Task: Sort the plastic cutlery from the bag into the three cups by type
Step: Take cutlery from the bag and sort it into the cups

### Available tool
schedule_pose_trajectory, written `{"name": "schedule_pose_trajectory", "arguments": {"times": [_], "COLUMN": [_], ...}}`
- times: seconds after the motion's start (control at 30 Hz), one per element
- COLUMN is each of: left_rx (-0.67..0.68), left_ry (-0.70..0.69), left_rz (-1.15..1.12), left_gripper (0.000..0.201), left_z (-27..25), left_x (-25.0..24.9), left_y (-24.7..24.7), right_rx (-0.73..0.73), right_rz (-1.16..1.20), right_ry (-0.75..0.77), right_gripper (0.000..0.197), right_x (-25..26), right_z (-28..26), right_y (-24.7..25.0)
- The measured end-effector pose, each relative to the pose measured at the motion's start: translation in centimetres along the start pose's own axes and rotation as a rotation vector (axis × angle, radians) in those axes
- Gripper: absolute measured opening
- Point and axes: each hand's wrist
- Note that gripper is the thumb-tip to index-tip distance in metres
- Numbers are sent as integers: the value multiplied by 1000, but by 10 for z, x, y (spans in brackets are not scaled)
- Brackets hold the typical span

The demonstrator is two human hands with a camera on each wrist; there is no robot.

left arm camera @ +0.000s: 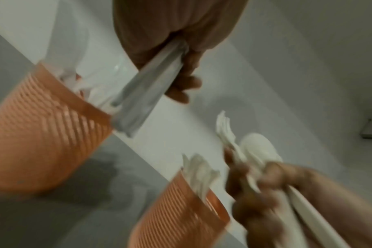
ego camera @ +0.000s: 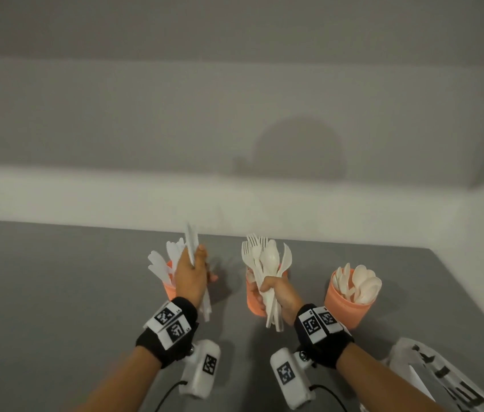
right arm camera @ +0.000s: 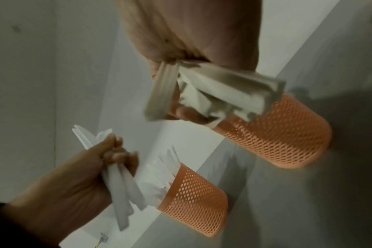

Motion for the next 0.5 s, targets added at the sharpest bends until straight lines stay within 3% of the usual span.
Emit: {"name": "schedule_pose_trajectory", "arguments": {"times": [0.23, 0.37, 0.5], "left_rx": [-210, -205, -144], "left_ry": [-130, -95, -60], "left_rz": [31, 31, 62], "left_gripper": [49, 51, 38], "left_z": [57, 71, 71], "left_x": [-36, -28, 3], "left_y": [29, 23, 20], "right_rx": [43, -22, -47], "right_rz": [-18, -84, -161], "right_ry": [-75, 28, 95], "right_gripper": [20, 18, 21], "right_x": [0, -4, -5], "right_z": [9, 18, 23], "right_y": [-1, -1, 1]}}
Point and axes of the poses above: each hand's wrist, its own z-axis towards the middle knuckle, its own y-axis out of the back of the hand, x = y × z, and after that the axes turned 1 degree about x, right-handed
